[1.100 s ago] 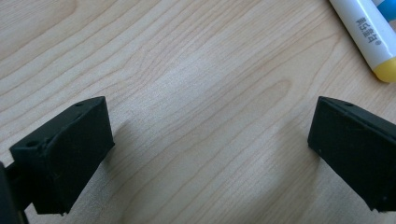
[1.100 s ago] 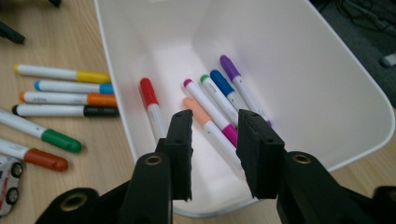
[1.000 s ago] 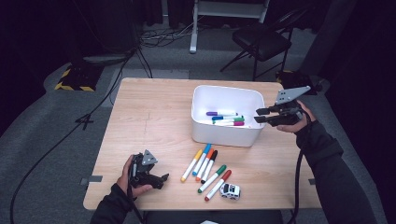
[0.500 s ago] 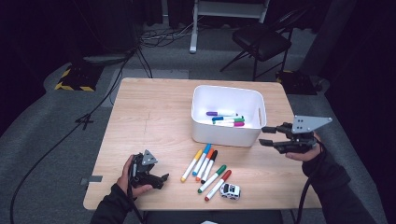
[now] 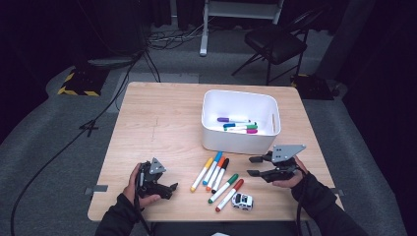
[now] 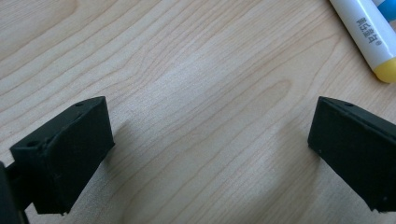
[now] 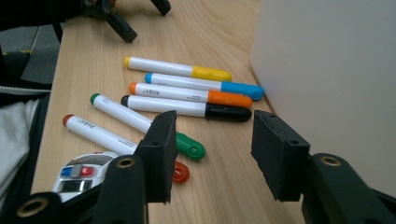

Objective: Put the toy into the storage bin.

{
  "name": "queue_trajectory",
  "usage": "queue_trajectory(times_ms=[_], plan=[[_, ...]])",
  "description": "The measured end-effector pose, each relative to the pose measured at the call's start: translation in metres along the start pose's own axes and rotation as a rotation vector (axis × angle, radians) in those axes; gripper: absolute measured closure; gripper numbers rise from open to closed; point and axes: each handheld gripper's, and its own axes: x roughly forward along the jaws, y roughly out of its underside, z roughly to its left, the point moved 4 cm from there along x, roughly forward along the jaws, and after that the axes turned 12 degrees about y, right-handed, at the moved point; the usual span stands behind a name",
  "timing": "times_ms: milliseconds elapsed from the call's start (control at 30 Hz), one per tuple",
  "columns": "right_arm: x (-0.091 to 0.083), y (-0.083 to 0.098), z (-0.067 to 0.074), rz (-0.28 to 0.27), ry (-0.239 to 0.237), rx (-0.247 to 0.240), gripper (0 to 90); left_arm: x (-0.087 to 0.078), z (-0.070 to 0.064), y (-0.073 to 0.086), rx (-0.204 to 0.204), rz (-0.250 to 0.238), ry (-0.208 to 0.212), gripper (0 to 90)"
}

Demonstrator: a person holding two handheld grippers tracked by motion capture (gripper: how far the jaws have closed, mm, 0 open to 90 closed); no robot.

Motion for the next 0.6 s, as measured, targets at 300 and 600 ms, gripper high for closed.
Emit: queue_trajectory(times_ms=[300,600], plan=[[0.028,0.016,0.021,0.052,-0.128,-0.029,48.4,0.0,0.0,0.0,-0.001,-0.002,0.0,0.3],[0.036,0.022,0.029,0.055,-0.191,-0.051,62.5,0.0,0.0,0.0,0.0,-0.002,-0.001,0.3]])
